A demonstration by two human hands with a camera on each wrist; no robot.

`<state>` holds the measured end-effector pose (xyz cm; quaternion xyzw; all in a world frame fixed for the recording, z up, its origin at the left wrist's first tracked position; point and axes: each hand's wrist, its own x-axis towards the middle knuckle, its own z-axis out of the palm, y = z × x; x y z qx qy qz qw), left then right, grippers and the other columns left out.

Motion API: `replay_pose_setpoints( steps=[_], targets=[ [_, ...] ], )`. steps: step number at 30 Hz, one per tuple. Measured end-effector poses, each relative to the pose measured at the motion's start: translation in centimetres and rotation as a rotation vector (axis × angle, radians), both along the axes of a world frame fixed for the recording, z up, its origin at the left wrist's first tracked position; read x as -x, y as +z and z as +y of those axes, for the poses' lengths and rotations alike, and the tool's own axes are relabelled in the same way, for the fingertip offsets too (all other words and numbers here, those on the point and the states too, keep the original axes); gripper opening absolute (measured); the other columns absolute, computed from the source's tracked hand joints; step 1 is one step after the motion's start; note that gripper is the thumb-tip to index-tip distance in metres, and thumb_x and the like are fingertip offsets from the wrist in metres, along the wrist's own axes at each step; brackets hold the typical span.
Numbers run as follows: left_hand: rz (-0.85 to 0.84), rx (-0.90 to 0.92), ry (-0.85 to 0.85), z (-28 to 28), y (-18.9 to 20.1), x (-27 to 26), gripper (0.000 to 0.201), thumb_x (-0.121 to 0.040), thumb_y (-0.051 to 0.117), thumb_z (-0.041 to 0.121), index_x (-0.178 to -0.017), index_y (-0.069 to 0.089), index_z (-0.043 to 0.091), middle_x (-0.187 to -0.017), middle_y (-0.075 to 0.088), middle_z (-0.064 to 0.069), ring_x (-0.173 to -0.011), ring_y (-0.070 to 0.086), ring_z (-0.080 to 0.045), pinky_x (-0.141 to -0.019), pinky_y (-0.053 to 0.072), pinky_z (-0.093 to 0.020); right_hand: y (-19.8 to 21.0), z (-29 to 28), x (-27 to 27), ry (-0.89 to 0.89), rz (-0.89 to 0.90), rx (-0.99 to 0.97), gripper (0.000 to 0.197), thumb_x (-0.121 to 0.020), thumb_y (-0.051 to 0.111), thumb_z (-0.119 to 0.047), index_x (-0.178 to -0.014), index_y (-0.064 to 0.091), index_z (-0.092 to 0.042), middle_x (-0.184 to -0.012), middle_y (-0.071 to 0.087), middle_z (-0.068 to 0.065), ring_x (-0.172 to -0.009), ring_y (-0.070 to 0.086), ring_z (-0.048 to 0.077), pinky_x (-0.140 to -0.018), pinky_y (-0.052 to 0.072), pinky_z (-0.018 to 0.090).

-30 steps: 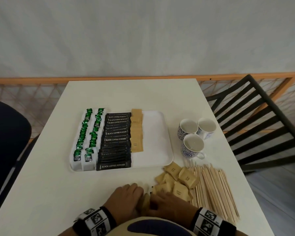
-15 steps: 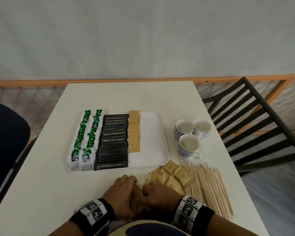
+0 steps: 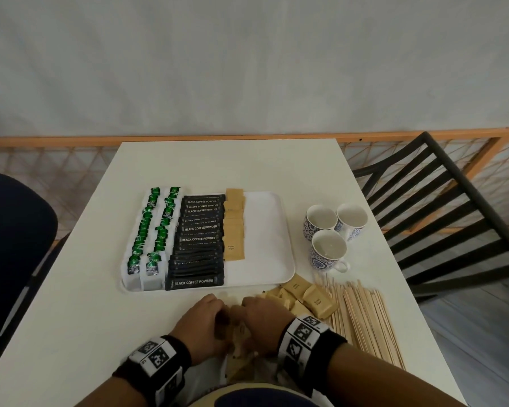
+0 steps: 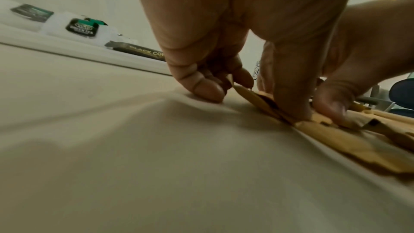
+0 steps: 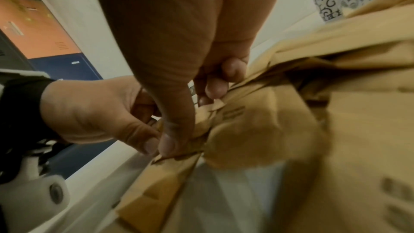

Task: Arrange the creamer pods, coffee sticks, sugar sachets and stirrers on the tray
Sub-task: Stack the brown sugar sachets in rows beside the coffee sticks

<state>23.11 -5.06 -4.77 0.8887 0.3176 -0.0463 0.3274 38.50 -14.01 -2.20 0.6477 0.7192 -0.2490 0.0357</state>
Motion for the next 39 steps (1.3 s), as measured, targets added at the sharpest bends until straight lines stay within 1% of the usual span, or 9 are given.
replay_pose_setpoints(
  steps=[6, 11, 15, 18, 20, 24, 30, 35, 39],
  targets=[
    [-0.229, 0.103, 0.177, -0.3, 0.0, 0.6, 0.032, -0.071, 0.071, 0.005, -0.068, 0.055, 0.031, -0.079, 0.054, 0.008, -0.076, 0.053, 0.000, -0.065, 0.039, -0.008, 0.5, 0.6, 0.3, -0.089, -0.001, 0.007, 0.046, -0.081, 0.069, -0.022, -0.122, 0.048, -0.016, -0.114, 0.055, 0.013, -0.104, 0.056, 0.034, -0.081, 0.045, 0.039],
    [-0.262, 0.147, 0.196, 0.1, 0.1, 1.1, 0.032, -0.071, 0.064, 0.004, -0.066, 0.061, 0.035, -0.083, 0.061, 0.006, -0.083, 0.057, -0.003, -0.072, 0.045, -0.013, 0.1, 1.0, 0.1, -0.075, 0.000, 0.012, 0.034, -0.086, 0.060, -0.020, -0.120, 0.059, -0.016, -0.112, 0.054, 0.014, -0.104, 0.055, 0.034, -0.080, 0.044, 0.035],
    [-0.226, 0.119, 0.215, 0.7, 0.4, 1.4, 0.039, -0.078, 0.059, -0.001, -0.069, 0.067, 0.036, -0.085, 0.064, 0.010, -0.084, 0.058, -0.001, -0.076, 0.046, -0.016, 0.7, 1.3, -1.1, -0.192, 0.181, -0.057, 0.025, -0.086, 0.062, -0.024, -0.109, 0.066, -0.015, -0.104, 0.064, 0.009, -0.097, 0.058, 0.027, -0.079, 0.043, 0.029],
    [-0.282, 0.215, 0.273, 1.1, 1.7, 1.3, 0.027, -0.077, 0.056, 0.012, -0.064, 0.067, 0.033, -0.083, 0.061, 0.004, -0.076, 0.060, -0.007, -0.071, 0.051, -0.026, 1.7, 1.6, -2.3, -0.311, 0.334, -0.045, 0.027, -0.083, 0.068, -0.033, -0.101, 0.068, -0.012, -0.096, 0.068, 0.006, -0.087, 0.060, 0.020, -0.080, 0.048, 0.029],
    [-0.348, 0.340, 0.309, 0.9, 3.0, 1.0, 0.019, -0.080, 0.058, 0.023, -0.064, 0.068, 0.026, -0.083, 0.058, -0.005, -0.070, 0.062, -0.014, -0.063, 0.053, -0.028, 2.6, 1.8, -2.8, -0.367, 0.454, -0.006, 0.017, -0.085, 0.068, -0.030, -0.090, 0.067, -0.014, -0.082, 0.067, 0.004, -0.073, 0.060, 0.012, -0.071, 0.049, 0.024],
    [-0.388, 0.361, 0.306, 1.1, 4.7, 0.1, 0.025, -0.087, 0.067, 0.023, -0.068, 0.062, 0.007, -0.077, 0.057, -0.009, -0.062, 0.064, -0.016, -0.059, 0.054, -0.024, 4.4, 2.1, -2.9, -0.481, 0.734, 0.086, 0.028, -0.099, 0.048, -0.026, -0.073, 0.054, -0.017, -0.060, 0.063, 0.003, -0.044, 0.051, 0.006, -0.052, 0.043, 0.017],
    [-0.444, 0.302, 0.309, 2.3, 6.1, -0.8, 0.033, -0.091, 0.062, 0.013, -0.059, 0.062, 0.023, -0.068, 0.058, -0.001, -0.058, 0.060, -0.012, -0.055, 0.051, -0.022, 4.5, 2.9, -3.2, -0.634, 1.011, 0.056, 0.051, -0.100, 0.042, -0.043, -0.088, 0.065, 0.001, -0.062, 0.063, 0.007, -0.055, 0.054, 0.020, -0.050, 0.043, 0.023],
    [-0.403, 0.195, 0.237, 3.0, 6.7, -1.1, 0.025, -0.092, 0.060, 0.019, -0.067, 0.060, 0.015, -0.075, 0.056, 0.001, -0.064, 0.060, -0.012, -0.055, 0.051, -0.020, 5.3, 3.7, -4.1, -0.587, 0.929, -0.036, 0.019, -0.094, 0.061, -0.024, -0.086, 0.069, -0.008, -0.060, 0.063, 0.001, -0.047, 0.052, 0.005, -0.053, 0.044, 0.017],
    [-0.413, 0.232, 0.309, 3.7, 6.9, -1.7, 0.018, -0.085, 0.070, 0.023, -0.071, 0.064, 0.014, -0.078, 0.061, -0.012, -0.065, 0.064, -0.016, -0.054, 0.051, -0.019, 4.8, 4.7, -4.4, -0.685, 1.062, -0.067, 0.011, -0.093, 0.060, -0.012, -0.083, 0.063, -0.009, -0.062, 0.065, 0.007, -0.051, 0.060, 0.013, -0.054, 0.052, 0.023]
  ],
)
